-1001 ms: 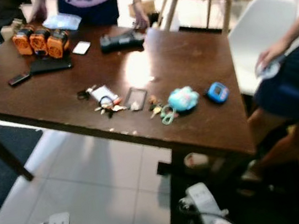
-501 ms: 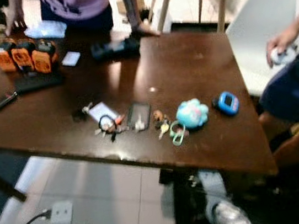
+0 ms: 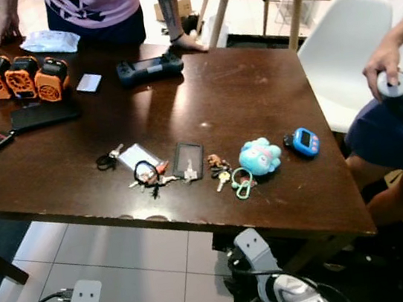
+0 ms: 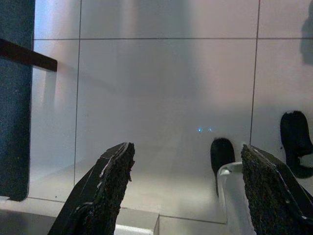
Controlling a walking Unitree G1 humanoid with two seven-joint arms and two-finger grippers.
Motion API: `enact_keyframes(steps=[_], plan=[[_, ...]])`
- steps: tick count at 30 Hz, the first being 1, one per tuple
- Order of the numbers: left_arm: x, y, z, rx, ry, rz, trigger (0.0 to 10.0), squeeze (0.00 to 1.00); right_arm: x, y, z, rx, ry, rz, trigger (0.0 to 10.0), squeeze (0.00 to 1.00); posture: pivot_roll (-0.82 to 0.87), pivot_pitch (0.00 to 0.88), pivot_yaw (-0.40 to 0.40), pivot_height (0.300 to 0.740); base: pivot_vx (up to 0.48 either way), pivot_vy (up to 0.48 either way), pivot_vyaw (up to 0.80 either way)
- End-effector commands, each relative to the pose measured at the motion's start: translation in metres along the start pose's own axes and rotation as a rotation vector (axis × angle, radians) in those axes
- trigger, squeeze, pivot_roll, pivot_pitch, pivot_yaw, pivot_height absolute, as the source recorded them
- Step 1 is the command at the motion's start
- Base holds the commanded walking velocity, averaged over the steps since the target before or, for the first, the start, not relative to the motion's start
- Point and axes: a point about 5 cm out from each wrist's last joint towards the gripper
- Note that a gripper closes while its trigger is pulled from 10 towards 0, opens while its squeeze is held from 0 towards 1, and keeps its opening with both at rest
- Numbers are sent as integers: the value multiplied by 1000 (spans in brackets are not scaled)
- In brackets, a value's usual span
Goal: Hang keys on a hook
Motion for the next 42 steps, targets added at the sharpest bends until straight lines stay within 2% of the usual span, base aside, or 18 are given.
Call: enact_keyframes(steps=[1, 4, 16, 25, 29, 33, 42], plan=[[-11, -4, 3, -11, 38, -9, 10000, 0, -9, 1, 2, -3, 34, -8, 10000, 0, 2, 32, -28, 740, -480, 0, 0], [-15, -4, 4, -13, 47, -13, 10000, 0, -7, 6, -1, 23, 30, -8, 10000, 0, 7, 33, -25, 740, -406, 0, 0], [-17, -4, 4, -18, 53, -34, 10000, 0, -7, 9, -2, 26, 26, -4, 10000, 0, 5, 32, -16, 740, -420, 0, 0], [-9, -2, 2, -31, 34, -44, 10000, 0, -11, 10, -3, -9, 31, -26, 10000, 0, -4, 28, -2, 740, -395, 0, 0], [-8, -2, 2, -35, 28, -31, 10000, 0, -11, 9, -3, -25, 31, -27, 10000, 0, -2, 28, -2, 740, 0, 0, 0], [-7, -4, 2, -42, 24, -25, 10000, 0, -16, 1, 1, -108, 36, -75, 10000, 0, 1, 26, -4, 740, 0, 0, 0], [-12, -6, 3, -64, 36, -21, 10000, 0, -27, -8, 7, -193, 53, -138, 10000, 0, -5, 17, -5, 740, 0, 0, 0]])
Point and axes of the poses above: a point about 5 cm out from each wrist's last joint towards the gripper, its own z axis pointing back from the gripper into the wrist, its own x axis along the axis of the wrist's last joint, y = z × x, and after that the axes turned 4 degrees about -z, right-handed
